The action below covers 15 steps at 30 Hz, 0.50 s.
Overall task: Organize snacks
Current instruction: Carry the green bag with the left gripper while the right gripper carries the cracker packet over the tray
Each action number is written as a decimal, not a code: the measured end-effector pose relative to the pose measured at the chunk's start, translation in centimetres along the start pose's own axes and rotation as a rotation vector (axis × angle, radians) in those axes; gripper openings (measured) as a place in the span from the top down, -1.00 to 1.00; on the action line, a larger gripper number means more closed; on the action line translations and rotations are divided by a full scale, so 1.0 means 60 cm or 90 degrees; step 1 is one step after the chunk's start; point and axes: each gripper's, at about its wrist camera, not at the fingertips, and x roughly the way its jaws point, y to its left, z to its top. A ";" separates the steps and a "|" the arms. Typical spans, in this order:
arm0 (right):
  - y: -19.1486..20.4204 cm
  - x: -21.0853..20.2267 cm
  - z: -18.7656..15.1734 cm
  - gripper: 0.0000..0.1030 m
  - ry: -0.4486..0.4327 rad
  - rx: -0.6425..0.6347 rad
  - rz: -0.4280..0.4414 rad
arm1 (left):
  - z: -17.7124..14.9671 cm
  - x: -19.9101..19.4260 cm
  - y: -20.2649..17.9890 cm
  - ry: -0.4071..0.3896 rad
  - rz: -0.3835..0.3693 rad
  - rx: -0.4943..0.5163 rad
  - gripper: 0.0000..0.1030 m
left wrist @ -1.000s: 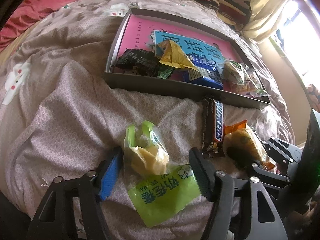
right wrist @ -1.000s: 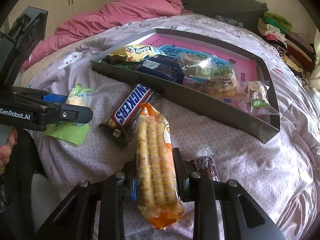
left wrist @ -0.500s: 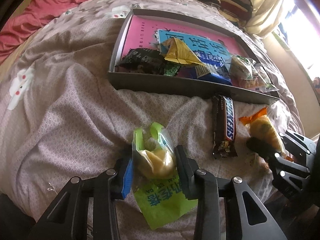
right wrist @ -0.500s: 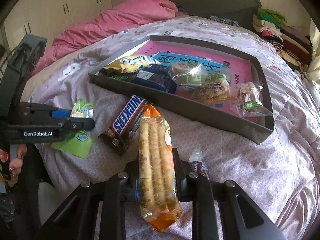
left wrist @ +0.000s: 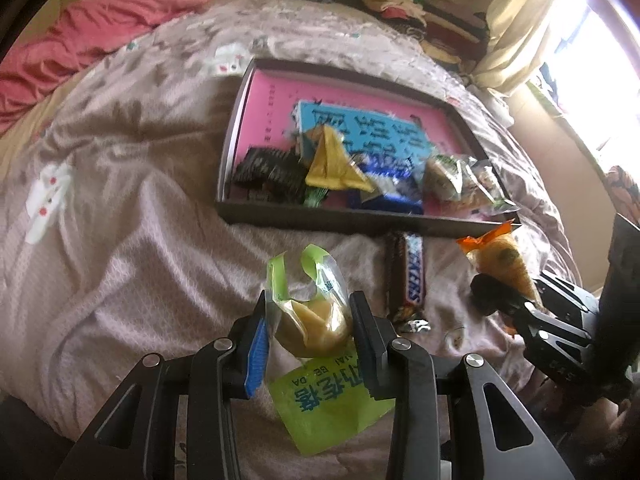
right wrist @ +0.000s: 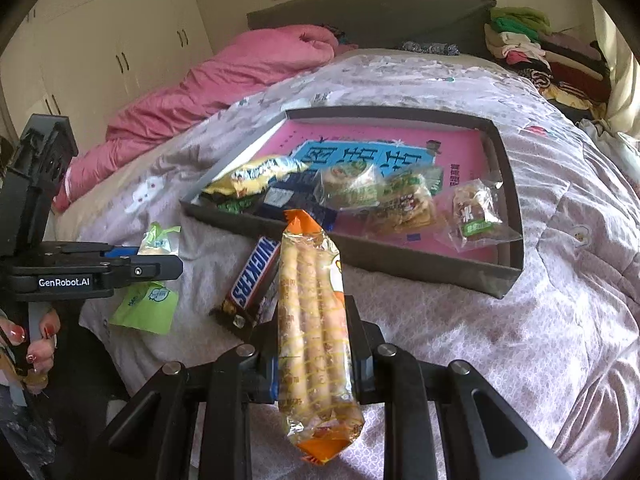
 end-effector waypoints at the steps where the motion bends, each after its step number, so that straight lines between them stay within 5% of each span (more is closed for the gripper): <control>1: -0.001 -0.001 0.001 0.52 -0.002 0.003 0.005 | 0.002 -0.004 -0.003 -0.004 0.002 0.004 0.25; 15: 0.001 -0.019 0.017 0.52 -0.036 0.011 0.013 | 0.016 -0.039 -0.032 -0.036 0.014 0.039 0.25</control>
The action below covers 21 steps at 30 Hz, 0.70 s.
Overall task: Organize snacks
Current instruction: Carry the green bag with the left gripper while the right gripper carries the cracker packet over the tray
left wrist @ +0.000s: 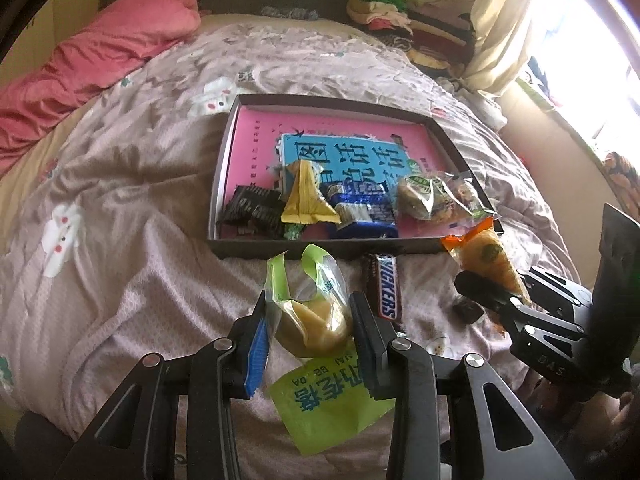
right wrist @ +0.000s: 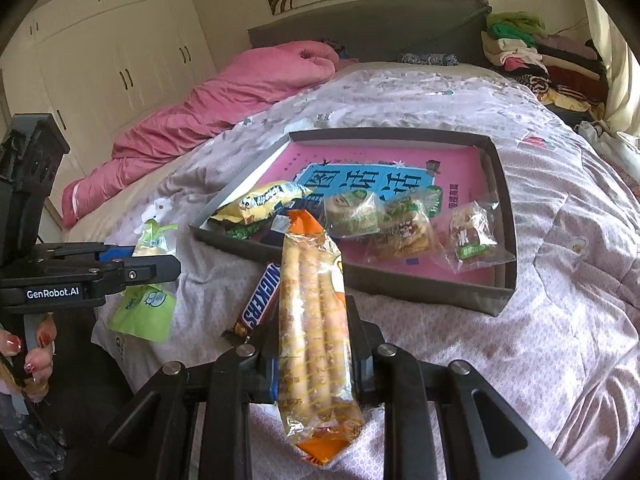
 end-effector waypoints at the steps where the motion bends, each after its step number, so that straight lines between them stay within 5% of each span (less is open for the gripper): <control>1: 0.000 -0.001 0.001 0.52 -0.002 0.000 0.001 | 0.001 -0.003 -0.001 -0.002 0.000 0.001 0.25; 21: -0.024 -0.035 0.028 0.52 -0.059 0.032 -0.001 | 0.025 -0.028 -0.022 -0.034 -0.016 0.005 0.25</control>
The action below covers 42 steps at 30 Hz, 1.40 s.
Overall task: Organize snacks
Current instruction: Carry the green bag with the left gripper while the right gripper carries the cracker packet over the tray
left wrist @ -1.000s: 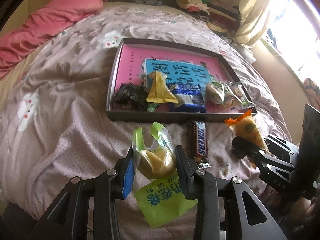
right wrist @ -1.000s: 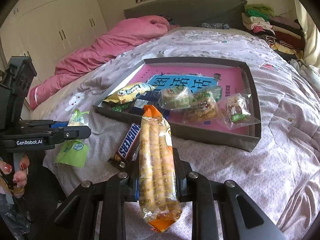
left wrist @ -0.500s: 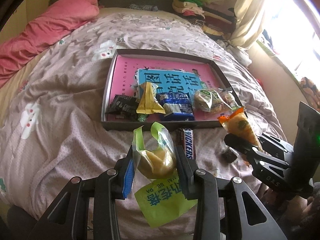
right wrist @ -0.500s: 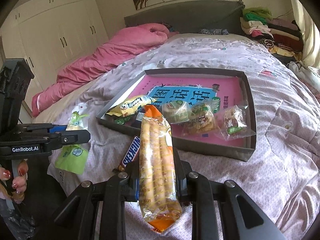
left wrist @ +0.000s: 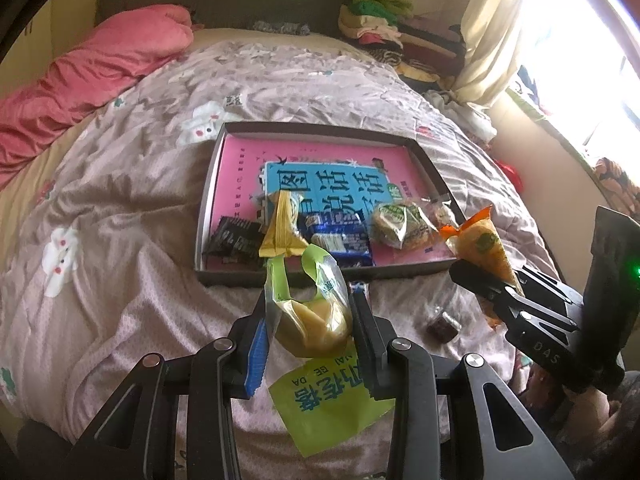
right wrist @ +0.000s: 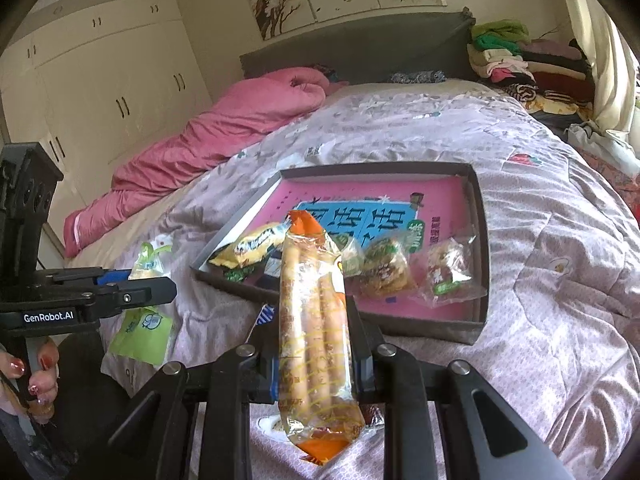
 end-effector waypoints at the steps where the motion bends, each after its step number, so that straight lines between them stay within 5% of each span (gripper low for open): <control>1: -0.001 -0.002 0.002 0.52 -0.004 0.001 -0.001 | 0.003 0.000 -0.001 -0.002 0.000 -0.001 0.25; 19: -0.010 -0.015 0.033 0.52 -0.050 0.004 -0.022 | 0.086 0.001 -0.016 -0.071 0.014 0.007 0.25; 42: -0.075 -0.040 0.084 0.52 -0.120 0.050 -0.073 | 0.120 0.063 -0.021 -0.068 0.026 0.010 0.25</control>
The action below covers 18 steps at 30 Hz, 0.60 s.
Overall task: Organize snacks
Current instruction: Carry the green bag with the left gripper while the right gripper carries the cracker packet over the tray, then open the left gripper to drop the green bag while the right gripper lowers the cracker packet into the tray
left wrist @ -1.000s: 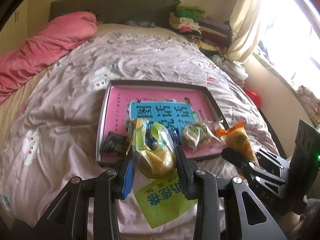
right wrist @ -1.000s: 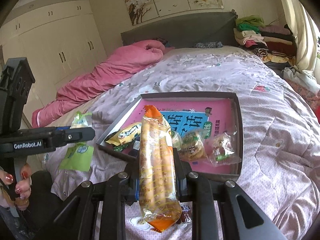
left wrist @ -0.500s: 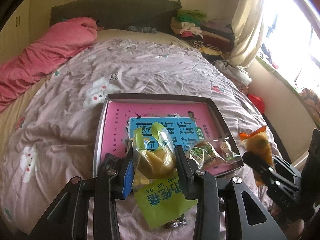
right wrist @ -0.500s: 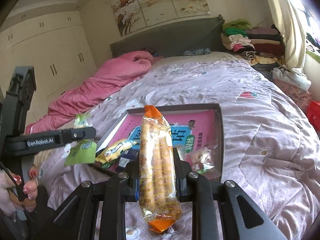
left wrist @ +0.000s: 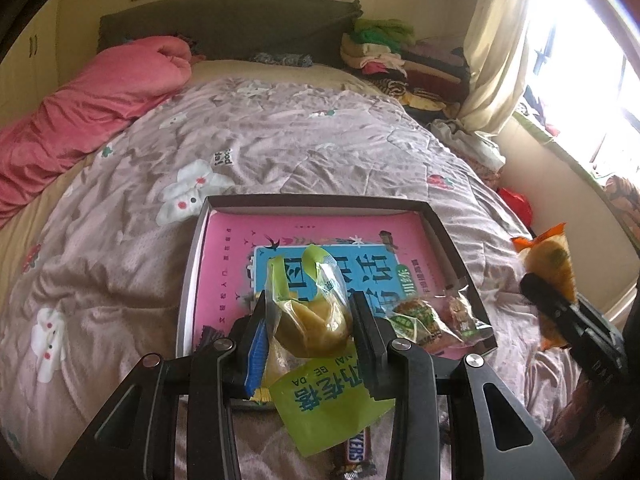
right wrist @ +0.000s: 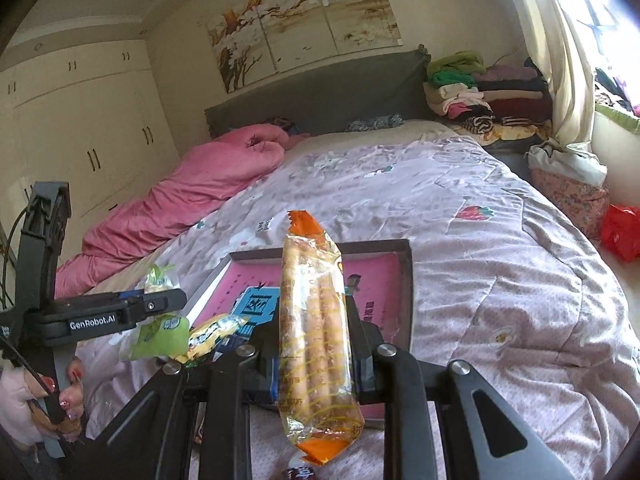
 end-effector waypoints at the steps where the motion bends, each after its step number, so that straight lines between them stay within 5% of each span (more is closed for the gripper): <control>1: -0.005 0.000 0.002 0.52 -0.001 0.005 -0.003 | 0.001 0.005 0.000 0.003 0.001 0.001 0.25; 18: -0.043 0.046 0.013 0.52 0.013 0.054 -0.012 | 0.000 0.062 0.025 0.031 0.008 -0.012 0.25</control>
